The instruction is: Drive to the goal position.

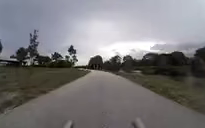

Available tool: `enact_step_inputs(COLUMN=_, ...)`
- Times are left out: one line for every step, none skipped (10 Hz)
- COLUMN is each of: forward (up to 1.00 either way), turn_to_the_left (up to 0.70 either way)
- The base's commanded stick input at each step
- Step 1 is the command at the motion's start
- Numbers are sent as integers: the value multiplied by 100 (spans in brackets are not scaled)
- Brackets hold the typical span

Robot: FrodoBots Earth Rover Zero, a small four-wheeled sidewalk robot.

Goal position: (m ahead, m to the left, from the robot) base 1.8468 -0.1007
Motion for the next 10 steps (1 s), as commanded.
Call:
enact_step_inputs(forward=100, turn_to_the_left=0)
enact_step_inputs(forward=100, turn_to_the_left=0)
enact_step_inputs(forward=100, turn_to_the_left=0)
enact_step_inputs(forward=100, turn_to_the_left=0)
enact_step_inputs(forward=100, turn_to_the_left=0)
enact_step_inputs(forward=100, turn_to_the_left=0)
enact_step_inputs(forward=100, turn_to_the_left=0)
enact_step_inputs(forward=100, turn_to_the_left=0)
enact_step_inputs(forward=100, turn_to_the_left=0)
enact_step_inputs(forward=100, turn_to_the_left=0)
